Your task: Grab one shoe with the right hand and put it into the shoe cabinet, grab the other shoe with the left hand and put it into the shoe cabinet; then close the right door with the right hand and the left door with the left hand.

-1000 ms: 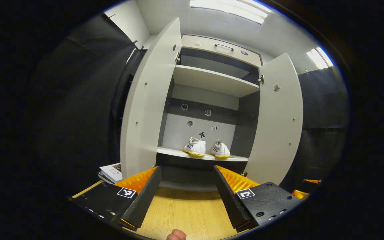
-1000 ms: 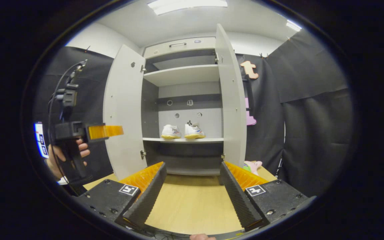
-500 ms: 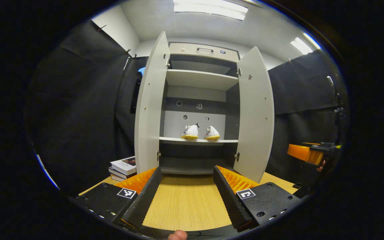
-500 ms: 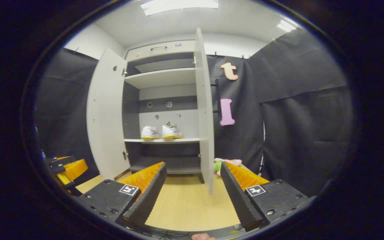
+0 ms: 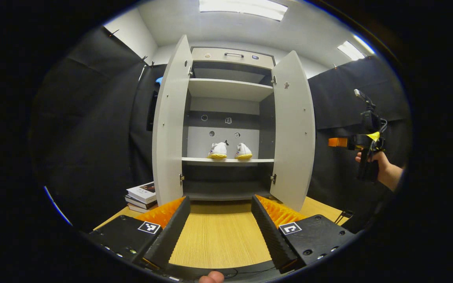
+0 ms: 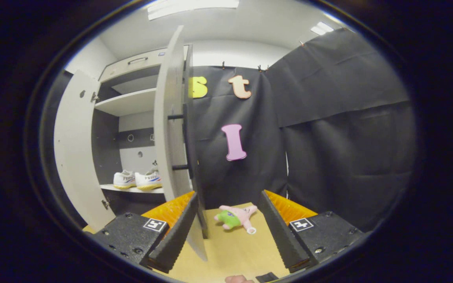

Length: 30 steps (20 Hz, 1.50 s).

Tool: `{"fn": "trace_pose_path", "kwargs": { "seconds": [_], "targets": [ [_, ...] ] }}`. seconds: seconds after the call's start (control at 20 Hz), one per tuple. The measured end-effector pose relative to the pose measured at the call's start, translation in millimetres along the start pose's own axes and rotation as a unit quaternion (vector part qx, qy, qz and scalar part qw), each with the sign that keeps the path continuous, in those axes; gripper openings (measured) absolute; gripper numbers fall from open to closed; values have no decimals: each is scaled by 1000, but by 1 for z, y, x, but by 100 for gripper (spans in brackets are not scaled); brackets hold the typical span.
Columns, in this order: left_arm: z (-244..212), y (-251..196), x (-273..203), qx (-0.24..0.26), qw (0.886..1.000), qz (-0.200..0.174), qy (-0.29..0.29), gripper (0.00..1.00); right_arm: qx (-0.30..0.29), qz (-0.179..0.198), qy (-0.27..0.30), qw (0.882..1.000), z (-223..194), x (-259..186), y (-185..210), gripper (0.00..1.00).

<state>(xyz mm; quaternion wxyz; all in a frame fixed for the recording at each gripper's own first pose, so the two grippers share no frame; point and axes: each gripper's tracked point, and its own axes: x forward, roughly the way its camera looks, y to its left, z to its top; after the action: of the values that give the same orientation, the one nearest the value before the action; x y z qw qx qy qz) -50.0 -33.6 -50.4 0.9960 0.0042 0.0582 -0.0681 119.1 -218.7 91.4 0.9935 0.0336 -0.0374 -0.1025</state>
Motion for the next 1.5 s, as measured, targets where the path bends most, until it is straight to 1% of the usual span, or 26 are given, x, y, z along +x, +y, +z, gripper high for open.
{"fn": "trace_pose_path", "kwargs": {
  "seconds": [0.1, 0.15, 0.2, 0.25, 0.3, 0.35, 0.4, 0.5, 0.55, 0.6, 0.65, 0.75, 0.85, 0.95, 1.15, 1.35, 1.5],
  "targets": [
    [-1, 4, -2, 7, 1000, 8, 4, 93, -13, -6, -3, 1000, 11, 25, -5, 99],
    [-2, 4, -1, 7, 1000, 11, 6, 93, -17, -8, -4, 1000, 16, 36, -4, 96],
    [-3, 4, -1, 5, 1000, 14, 9, 93, -20, -8, -2, 1000, 17, 43, -4, 96],
    [-4, 4, 0, 3, 1000, 14, 10, 93, -21, -8, -2, 1000, 20, 48, -2, 99],
    [-4, 3, 1, 3, 1000, 14, 11, 93, -23, -9, -6, 1000, 23, 55, 0, 96],
    [-6, 2, 2, 2, 1000, 14, 13, 93, -25, -12, -10, 1000, 27, 60, 2, 99],
    [-7, 0, 4, 1, 1000, 11, 16, 93, -26, -10, -13, 1000, 29, 65, 5, 99],
    [-10, -5, 9, -3, 1000, 5, 22, 94, -24, -9, -14, 1000, 32, 68, 10, 99],
    [-11, -7, 10, -5, 1000, 3, 23, 94, -24, -8, -14, 1000, 32, 66, 10, 96],
    [-11, -9, 11, -8, 1000, 1, 24, 94, -14, 3, -13, 1000, 31, 65, 17, 98],
    [-12, -12, 12, -11, 1000, -1, 23, 94, -11, 3, -11, 1000, 29, 63, 20, 98],
    [-13, -16, 13, -12, 1000, -8, 24, 94, -28, 6, -17, 999, 29, 58, 33, 97],
    [-11, -15, 13, -3, 1000, -8, 21, 94, -51, 20, -20, 998, 29, 49, 52, 97],
    [-11, -11, 15, -1, 1000, -6, 20, 93, -61, 40, -18, 997, 27, 45, 77, 97],
    [-15, -2, 14, -9, 1000, 3, 27, 94, -53, 79, -9, 995, 19, 41, 125, 98],
    [-15, 12, 9, -3, 999, 19, 29, 94, -41, 116, -2, 992, 12, 52, 178, 97],
    [-17, 27, 4, 3, 999, 39, 31, 94, -35, 137, 16, 990, 1, 65, 215, 98]
  ]
}}
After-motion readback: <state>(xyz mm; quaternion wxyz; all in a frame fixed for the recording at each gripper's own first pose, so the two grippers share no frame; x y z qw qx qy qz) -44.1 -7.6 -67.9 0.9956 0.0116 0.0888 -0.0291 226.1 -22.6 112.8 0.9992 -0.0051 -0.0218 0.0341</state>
